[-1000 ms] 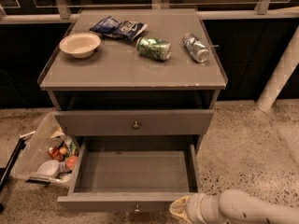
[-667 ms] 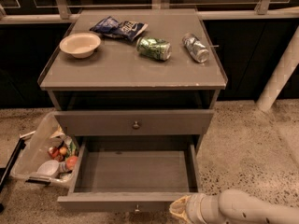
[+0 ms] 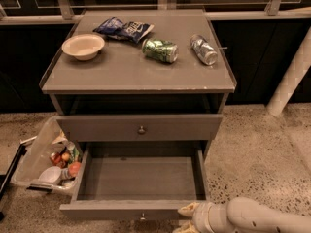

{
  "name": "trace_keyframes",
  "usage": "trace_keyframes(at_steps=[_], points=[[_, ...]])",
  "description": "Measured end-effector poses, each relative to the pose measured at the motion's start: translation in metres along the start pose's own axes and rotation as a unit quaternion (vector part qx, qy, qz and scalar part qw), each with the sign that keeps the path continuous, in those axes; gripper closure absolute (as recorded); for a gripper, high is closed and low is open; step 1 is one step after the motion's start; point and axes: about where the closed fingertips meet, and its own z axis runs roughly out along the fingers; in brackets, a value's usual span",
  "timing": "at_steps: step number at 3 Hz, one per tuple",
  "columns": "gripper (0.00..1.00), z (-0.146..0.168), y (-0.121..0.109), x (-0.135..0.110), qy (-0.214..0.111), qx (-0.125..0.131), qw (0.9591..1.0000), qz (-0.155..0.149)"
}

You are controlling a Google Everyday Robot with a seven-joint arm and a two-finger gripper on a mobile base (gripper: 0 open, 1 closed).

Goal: Close middle drawer

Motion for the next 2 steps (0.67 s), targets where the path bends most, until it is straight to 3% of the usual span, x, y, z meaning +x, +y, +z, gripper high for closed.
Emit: trace_keyframes(at_steps=[1,2], points=[[0.0,0.0051,-0.0014,-0.0017,-0.007,-0.001,1.0,-0.001],[0.19,0.0046,0.0016,-0.0012,-0.007,-0.001,1.0,-0.001]])
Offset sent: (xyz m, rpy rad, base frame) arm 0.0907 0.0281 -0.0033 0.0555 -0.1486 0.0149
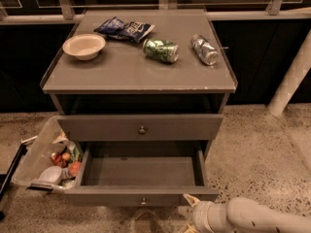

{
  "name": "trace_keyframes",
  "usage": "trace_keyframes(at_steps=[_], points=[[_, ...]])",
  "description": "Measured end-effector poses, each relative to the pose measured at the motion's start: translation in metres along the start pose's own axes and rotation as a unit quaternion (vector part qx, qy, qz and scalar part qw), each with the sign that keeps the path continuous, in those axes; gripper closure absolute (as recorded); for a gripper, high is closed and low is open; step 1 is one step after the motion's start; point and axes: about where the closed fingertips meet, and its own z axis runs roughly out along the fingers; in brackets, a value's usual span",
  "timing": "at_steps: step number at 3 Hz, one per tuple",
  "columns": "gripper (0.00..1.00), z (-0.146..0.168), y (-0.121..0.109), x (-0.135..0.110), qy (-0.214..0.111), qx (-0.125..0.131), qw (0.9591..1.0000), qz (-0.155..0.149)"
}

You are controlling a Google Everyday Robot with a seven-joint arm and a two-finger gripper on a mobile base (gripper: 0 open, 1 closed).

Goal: Close middle drawer

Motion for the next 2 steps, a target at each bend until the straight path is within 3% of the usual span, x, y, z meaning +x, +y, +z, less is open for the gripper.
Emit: trace_keyframes(at_steps=[2], points=[[0.64,0.02,-0.08,-0.033,-0.039,0.039,0.9982,-0.025]])
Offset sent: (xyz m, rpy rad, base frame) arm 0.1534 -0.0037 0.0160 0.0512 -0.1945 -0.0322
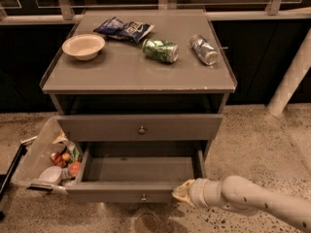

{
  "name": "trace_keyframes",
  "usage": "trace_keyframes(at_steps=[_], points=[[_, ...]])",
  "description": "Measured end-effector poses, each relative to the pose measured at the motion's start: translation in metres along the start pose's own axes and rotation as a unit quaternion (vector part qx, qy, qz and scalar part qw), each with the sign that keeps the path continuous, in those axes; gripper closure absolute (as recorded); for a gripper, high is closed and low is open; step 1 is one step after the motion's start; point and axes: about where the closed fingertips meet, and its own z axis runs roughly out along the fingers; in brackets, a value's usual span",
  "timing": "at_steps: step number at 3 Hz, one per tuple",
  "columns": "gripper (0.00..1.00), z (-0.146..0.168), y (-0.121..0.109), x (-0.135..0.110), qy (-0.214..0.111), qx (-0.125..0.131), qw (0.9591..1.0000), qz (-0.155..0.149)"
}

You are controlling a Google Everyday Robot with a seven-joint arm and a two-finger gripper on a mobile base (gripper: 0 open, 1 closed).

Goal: Close middle drawer

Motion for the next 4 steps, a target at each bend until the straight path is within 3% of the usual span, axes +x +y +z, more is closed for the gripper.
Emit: trace_keyframes(at_steps=[1,2,3,4], points=[[0.89,0.01,-0.043,-0.004,-0.007,0.024,0.9997,-0.006],[1.0,0.013,-0.053,-0.001,-0.006,0.032,0.9995,-0.004],[1.0,0.029,-0.097,0.006,0.003,0.056,0.9984,0.002],[0.81,0.027,-0.116,-0.001,0.0,0.069,0.9976,-0.003]])
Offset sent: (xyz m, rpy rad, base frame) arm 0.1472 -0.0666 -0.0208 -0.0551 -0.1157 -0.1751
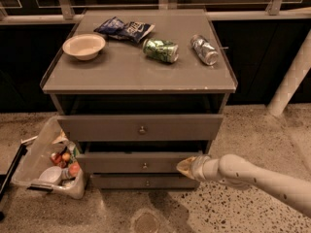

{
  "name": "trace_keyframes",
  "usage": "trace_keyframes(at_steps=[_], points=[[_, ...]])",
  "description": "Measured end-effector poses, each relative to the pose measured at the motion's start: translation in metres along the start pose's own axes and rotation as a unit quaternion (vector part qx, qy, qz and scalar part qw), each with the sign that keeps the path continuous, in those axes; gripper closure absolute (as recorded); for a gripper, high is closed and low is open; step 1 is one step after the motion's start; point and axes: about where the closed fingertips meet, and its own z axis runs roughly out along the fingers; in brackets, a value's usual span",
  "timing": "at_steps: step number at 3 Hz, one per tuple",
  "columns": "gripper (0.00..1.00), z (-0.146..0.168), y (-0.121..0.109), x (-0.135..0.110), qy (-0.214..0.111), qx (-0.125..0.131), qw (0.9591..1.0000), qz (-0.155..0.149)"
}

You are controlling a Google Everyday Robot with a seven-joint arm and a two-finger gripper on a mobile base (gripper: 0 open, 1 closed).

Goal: Close middle drawer

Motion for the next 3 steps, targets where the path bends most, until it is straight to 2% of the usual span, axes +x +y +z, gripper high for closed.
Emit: trace_keyframes(at_steps=[3], points=[[0.11,0.0002,0.0043,0.0007,0.0,-0.003,1.0,0.0]])
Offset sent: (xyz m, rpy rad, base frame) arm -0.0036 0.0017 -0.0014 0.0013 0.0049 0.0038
